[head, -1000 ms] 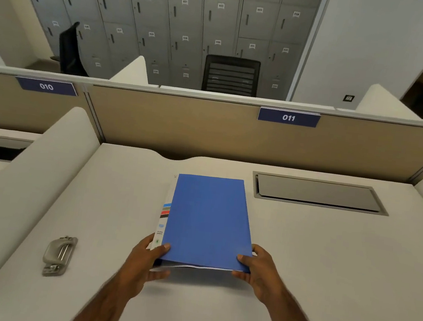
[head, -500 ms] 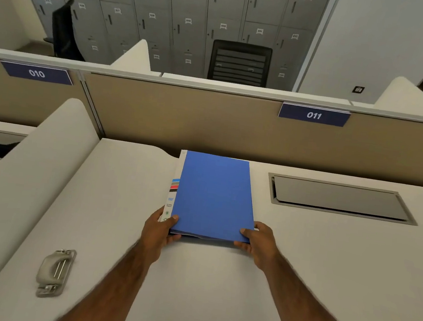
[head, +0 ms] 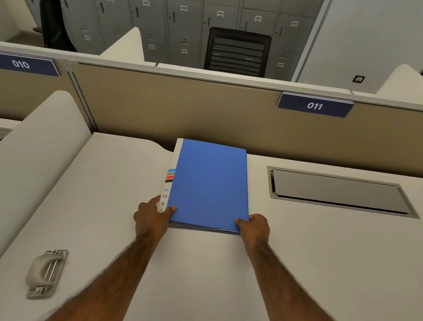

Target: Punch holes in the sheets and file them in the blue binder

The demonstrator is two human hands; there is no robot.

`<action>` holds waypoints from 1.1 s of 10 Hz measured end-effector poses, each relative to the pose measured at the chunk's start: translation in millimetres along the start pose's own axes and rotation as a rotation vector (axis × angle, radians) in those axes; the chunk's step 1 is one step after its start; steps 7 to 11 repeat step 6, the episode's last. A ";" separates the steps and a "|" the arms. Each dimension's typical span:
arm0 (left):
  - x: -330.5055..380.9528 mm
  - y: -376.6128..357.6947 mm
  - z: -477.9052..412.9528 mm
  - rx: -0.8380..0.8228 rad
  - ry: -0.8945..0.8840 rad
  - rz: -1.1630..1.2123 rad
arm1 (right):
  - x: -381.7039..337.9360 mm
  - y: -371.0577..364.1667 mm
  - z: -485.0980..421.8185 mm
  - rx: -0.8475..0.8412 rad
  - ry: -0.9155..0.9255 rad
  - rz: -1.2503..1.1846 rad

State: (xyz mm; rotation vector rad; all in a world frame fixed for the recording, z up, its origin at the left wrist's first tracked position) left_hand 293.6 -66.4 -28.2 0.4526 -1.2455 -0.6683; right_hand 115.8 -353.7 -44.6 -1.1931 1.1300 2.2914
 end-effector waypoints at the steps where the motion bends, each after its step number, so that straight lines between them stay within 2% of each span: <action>1: -1.9 -2.5 -0.4 -0.015 -0.009 -0.016 | -4.1 0.2 1.4 0.004 0.021 0.062; 4: -2.8 -2.7 -3.0 -0.035 -0.039 -0.034 | -10.5 12.1 15.3 0.079 0.072 0.342; 6: -13.2 7.6 -6.0 -0.014 0.012 0.070 | 2.4 25.7 13.7 0.056 0.085 0.170; 11: -13.2 7.6 -6.0 -0.014 0.012 0.070 | 2.4 25.7 13.7 0.056 0.085 0.170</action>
Point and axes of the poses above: each hand's wrist, its own z-axis away from the middle knuckle, its own y-axis out of the back of the hand, x = y × z, the point moved 10 cm from there along -z, towards the middle knuckle, and after that the axes turned 5 degrees about y, right-handed, at the moved point
